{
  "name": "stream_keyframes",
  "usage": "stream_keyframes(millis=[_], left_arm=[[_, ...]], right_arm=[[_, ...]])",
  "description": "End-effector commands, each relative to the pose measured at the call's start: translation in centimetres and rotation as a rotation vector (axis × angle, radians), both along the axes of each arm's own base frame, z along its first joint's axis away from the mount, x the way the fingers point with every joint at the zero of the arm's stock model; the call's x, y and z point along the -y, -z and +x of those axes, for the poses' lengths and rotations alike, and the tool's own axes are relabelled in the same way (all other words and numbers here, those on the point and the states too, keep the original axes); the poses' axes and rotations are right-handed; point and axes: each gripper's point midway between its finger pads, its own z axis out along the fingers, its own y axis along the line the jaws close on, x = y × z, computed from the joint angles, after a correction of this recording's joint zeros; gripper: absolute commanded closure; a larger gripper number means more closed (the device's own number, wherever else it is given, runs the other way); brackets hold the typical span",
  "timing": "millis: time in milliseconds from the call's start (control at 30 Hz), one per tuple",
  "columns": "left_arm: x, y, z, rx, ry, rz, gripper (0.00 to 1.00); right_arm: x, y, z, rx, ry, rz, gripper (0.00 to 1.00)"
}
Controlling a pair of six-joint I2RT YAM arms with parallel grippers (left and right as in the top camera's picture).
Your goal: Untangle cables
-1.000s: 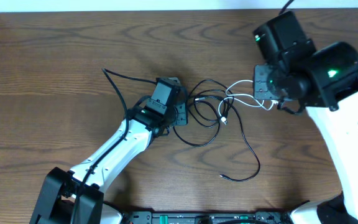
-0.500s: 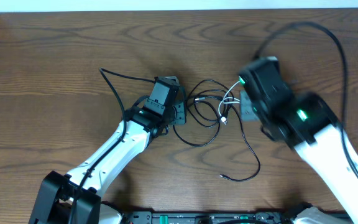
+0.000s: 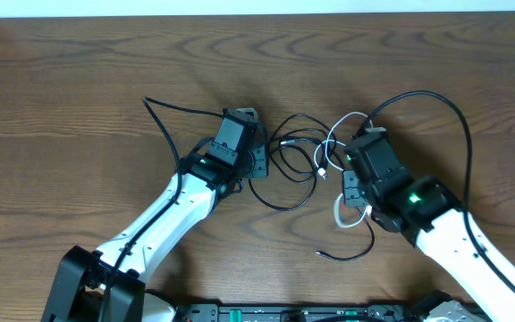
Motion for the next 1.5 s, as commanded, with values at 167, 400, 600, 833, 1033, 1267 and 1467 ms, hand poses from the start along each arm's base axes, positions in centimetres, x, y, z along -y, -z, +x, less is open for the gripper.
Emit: stream_keyframes(millis=[167,400,600,833,1033,1267,1467], left_arm=[[-0.3,-0.1,-0.2,0.005,0.003,0.006,0.6],[-0.2,-0.1,-0.3,0.001,0.009,-0.001,0.6],[0.0,-0.1,-0.4,-0.002,0.015,-0.008,0.6],[-0.1,-0.1,-0.5,-0.001,0.024,-0.001,0.6],[-0.1,-0.1,-0.5,-0.002,0.027,0.001,0.6],[-0.2,0.1,-0.7,-0.012,0.027,0.007,0.6],[-0.2,0.2,-0.8,-0.016,0.027,0.008,0.6]], right_arm=[[-0.8,1.3,1.2,-0.015,0.006,0.031,0.01],[1.5,1.0,5.1,0.055,0.114,0.085,0.01],[2.0,2.2,8.4,0.092,0.097,0.102,0.01],[1.6,4.0,10.3,0.091,0.033,0.116,0.01],[1.7,6.1,12.2,0.081,0.031,0.146,0.01],[1.6,8.7,11.7,0.006,0.026,0.153,0.12],[1.5,7.6,11.9,-0.005,0.016,0.147,0.99]])
